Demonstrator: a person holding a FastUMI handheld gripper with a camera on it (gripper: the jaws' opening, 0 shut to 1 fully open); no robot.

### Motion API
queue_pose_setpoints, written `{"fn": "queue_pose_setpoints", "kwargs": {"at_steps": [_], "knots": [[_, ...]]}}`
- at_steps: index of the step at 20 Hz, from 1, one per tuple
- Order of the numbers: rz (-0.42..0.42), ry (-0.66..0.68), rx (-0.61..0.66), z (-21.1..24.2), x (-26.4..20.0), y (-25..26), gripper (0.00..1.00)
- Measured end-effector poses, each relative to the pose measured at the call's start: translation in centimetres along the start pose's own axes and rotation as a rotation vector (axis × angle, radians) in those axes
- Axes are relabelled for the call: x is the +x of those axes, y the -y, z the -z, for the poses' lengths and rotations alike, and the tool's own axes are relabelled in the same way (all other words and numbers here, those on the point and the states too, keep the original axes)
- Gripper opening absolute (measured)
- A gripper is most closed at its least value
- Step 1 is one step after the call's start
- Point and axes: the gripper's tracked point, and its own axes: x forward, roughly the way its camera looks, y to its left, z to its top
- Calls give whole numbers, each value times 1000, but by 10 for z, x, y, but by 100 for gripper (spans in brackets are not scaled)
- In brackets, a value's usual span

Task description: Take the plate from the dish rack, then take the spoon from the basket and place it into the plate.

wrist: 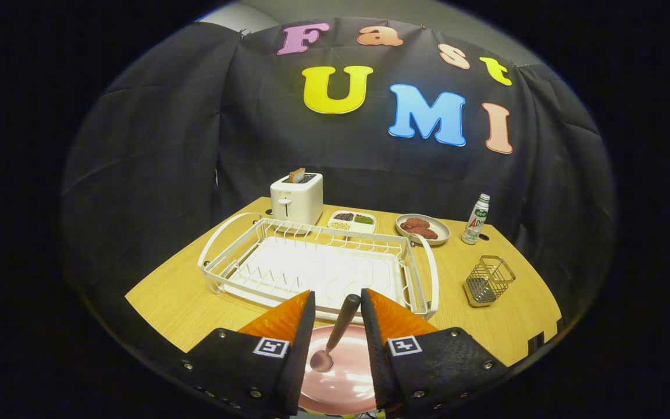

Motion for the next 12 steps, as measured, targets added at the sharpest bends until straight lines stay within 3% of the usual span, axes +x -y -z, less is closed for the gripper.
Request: {"fn": "queue_pose_setpoints", "kwargs": {"at_steps": [12], "knots": [[66,48,52,-34,2,44,47]]}}
